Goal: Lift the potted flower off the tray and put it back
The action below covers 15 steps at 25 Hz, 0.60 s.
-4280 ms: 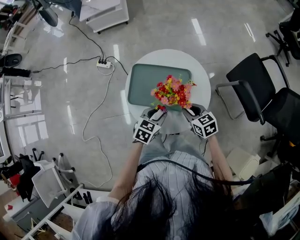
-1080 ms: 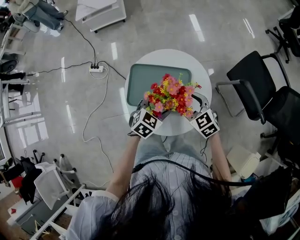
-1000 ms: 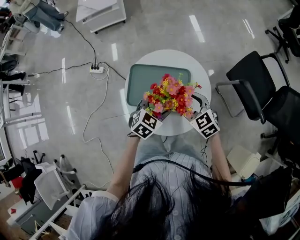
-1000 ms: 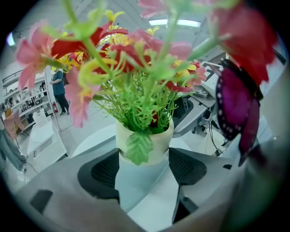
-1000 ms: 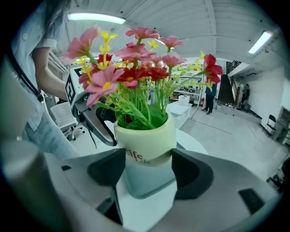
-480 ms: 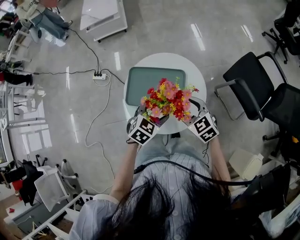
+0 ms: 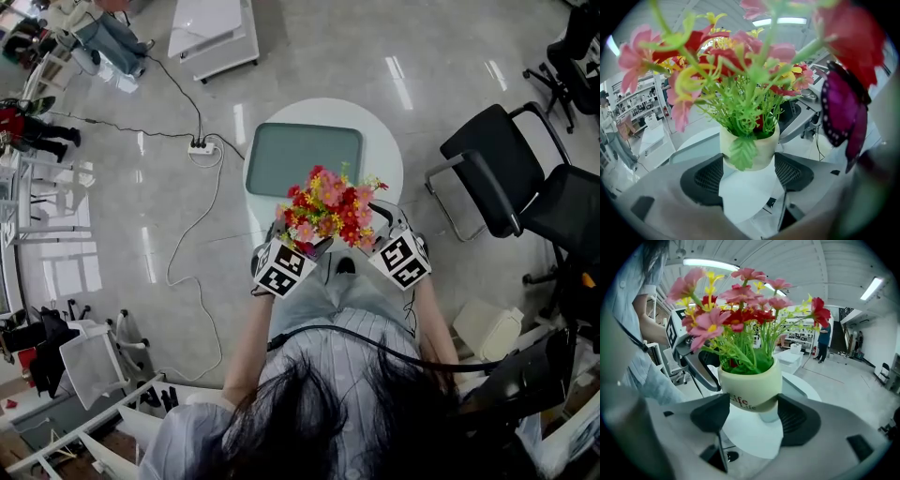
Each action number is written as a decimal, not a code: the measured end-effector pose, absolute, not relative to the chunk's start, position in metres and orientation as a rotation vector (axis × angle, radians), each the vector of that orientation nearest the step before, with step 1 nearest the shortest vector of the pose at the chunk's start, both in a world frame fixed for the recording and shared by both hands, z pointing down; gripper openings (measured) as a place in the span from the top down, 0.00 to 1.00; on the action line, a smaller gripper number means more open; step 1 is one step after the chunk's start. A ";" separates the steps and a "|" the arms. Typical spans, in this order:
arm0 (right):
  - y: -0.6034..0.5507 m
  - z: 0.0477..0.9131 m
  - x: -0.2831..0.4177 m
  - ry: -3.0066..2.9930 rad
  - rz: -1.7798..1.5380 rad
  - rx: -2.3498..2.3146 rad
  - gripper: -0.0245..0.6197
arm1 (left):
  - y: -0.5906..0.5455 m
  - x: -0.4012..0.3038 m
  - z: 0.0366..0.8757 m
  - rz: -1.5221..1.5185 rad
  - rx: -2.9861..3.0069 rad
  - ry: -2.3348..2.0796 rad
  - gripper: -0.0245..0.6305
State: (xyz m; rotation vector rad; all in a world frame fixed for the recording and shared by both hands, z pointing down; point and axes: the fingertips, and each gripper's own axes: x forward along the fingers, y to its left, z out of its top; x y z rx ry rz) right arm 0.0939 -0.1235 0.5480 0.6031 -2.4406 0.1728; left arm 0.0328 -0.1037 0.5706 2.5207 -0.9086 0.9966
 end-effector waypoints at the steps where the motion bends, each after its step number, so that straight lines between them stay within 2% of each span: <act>1: -0.119 0.549 0.094 -2.440 0.174 0.594 0.48 | -0.098 0.033 0.572 0.998 2.512 -0.913 0.46; 15: -0.087 0.546 0.075 -2.443 0.169 0.597 0.48 | -0.067 0.014 0.570 1.015 2.493 -0.906 0.46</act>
